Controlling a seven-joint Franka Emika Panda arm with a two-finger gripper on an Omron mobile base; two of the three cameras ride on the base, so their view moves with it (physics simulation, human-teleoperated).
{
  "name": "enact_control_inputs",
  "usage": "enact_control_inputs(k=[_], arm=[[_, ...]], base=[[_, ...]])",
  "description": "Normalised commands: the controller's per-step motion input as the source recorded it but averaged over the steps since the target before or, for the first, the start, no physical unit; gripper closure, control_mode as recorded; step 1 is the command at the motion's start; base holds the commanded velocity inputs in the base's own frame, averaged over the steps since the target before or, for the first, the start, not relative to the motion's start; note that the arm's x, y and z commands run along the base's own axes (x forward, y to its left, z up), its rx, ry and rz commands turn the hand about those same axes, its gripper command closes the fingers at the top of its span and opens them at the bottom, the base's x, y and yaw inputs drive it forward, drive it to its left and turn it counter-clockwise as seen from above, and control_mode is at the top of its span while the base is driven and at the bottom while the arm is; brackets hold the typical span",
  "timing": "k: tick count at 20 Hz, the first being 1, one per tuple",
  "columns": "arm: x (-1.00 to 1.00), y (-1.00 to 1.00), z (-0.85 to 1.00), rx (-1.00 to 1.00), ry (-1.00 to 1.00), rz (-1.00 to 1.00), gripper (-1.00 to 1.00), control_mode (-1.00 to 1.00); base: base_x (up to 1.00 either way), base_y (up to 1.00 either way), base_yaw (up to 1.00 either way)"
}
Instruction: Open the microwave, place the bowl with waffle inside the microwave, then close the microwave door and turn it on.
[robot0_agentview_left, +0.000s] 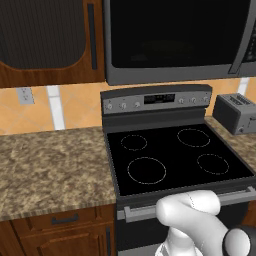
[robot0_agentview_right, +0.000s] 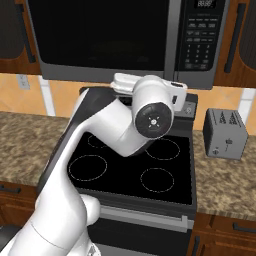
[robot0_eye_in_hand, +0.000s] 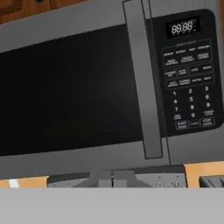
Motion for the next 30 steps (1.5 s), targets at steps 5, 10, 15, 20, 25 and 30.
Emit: enact_control_inputs(k=[5,10,15,20,25,30], arm=[[0.04,-0.19,0.00,-0.06,0.00,0.00,1.00,-1.00],[0.27,-0.39,0.00,0.00,0.00,0.00,1.00,-1.00],[0.22,-0.38,0.00,0.00,0.00,0.00,1.00,-1.00],[0.30,-0.33,0.00,0.00,0.00,0.00,1.00,-1.00],[0.44,-0.19,0.00,0.00,0.00,0.00,1.00,-1.00],[0.35,-0.22,0.00,0.00,0.00,0.00,1.00,-1.00]], base=[[0.00,0.00,0.00],[0.00,0.00,0.00],[0.00,0.00,0.00],[0.00,0.00,0.00],[0.00,0.00,0.00],[0.00,0.00,0.00]])
